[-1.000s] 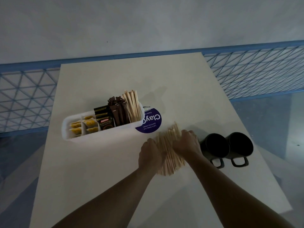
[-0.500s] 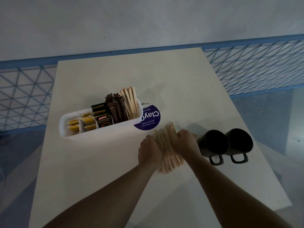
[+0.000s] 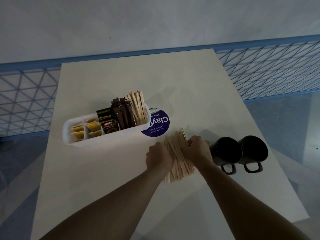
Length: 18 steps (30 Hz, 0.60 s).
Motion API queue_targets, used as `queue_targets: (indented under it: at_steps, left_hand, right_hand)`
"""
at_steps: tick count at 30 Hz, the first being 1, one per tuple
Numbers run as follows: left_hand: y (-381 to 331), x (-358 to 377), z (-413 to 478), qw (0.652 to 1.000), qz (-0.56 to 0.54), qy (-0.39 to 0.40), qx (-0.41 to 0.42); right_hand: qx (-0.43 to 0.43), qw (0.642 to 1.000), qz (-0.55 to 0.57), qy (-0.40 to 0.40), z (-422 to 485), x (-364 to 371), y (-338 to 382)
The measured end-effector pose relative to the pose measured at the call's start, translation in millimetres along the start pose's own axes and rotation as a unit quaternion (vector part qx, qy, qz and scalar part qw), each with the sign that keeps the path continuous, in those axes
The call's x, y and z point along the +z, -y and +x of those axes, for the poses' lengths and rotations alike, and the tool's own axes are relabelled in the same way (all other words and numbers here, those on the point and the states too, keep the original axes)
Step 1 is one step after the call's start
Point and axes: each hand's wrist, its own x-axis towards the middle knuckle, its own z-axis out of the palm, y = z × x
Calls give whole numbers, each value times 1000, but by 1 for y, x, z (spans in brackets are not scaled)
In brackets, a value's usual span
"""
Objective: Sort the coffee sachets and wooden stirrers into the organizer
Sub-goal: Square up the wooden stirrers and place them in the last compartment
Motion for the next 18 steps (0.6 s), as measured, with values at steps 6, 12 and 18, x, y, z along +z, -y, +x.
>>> queue_targets:
  at_steps: [6, 12, 18]
  left_hand:
    - [-1, -2, 1, 1000, -1, 8, 4]
    - [2, -7, 0, 999, -15, 14, 28]
    - [7, -18, 3, 999, -22, 23, 14]
  right_hand:
    - [12, 999, 38, 32, -1, -5, 2]
    - [5, 999, 49, 18, -1, -9, 4]
    - [-4, 999, 43, 11, -1, -6, 4]
